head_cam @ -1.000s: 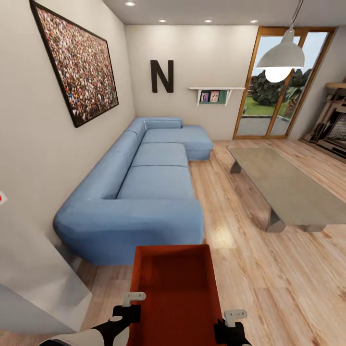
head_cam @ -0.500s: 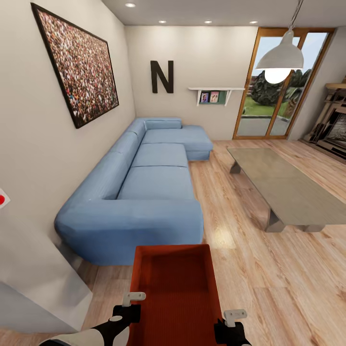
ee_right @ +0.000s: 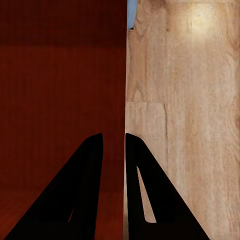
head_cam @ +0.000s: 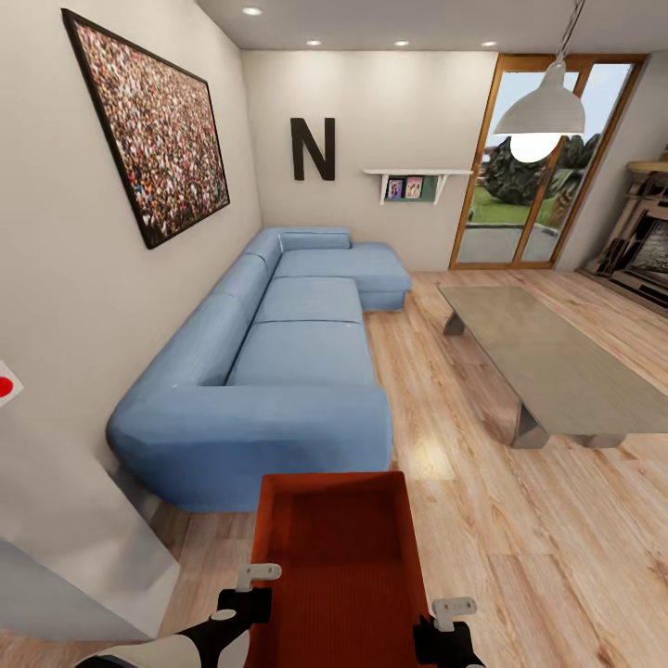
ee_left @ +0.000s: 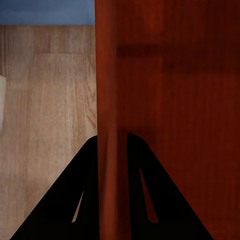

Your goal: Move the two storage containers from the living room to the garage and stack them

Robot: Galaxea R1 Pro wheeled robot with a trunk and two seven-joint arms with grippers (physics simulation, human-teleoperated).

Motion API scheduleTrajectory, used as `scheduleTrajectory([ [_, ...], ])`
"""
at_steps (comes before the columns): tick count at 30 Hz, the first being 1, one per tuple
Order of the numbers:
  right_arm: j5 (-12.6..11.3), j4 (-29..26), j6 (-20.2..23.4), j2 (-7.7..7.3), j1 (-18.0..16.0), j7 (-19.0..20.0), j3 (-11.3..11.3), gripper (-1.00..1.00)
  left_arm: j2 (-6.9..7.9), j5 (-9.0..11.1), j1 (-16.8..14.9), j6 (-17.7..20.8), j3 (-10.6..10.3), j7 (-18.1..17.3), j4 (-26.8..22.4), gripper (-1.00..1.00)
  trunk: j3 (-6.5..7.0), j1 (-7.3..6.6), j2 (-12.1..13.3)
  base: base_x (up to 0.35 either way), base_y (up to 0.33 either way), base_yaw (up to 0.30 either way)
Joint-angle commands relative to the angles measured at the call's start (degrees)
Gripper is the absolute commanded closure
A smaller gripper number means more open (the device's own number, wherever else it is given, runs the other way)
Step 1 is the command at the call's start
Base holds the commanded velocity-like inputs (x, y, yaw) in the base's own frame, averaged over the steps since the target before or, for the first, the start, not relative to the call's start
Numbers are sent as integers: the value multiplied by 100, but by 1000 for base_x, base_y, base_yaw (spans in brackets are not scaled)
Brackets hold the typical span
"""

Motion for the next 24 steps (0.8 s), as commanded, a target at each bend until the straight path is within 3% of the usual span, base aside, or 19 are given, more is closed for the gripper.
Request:
scheduleTrajectory([
  [1,287,17,-21,-1,2,-33,61,100,-23,-67,-16,-25,147,-180,-15,100,-12,3,-12,0,0,0],
  [24,287,17,-25,2,3,-8,69,100,-18,-67,-17,-25,148,-188,-15,100,-12,3,-12,0,0,0],
])
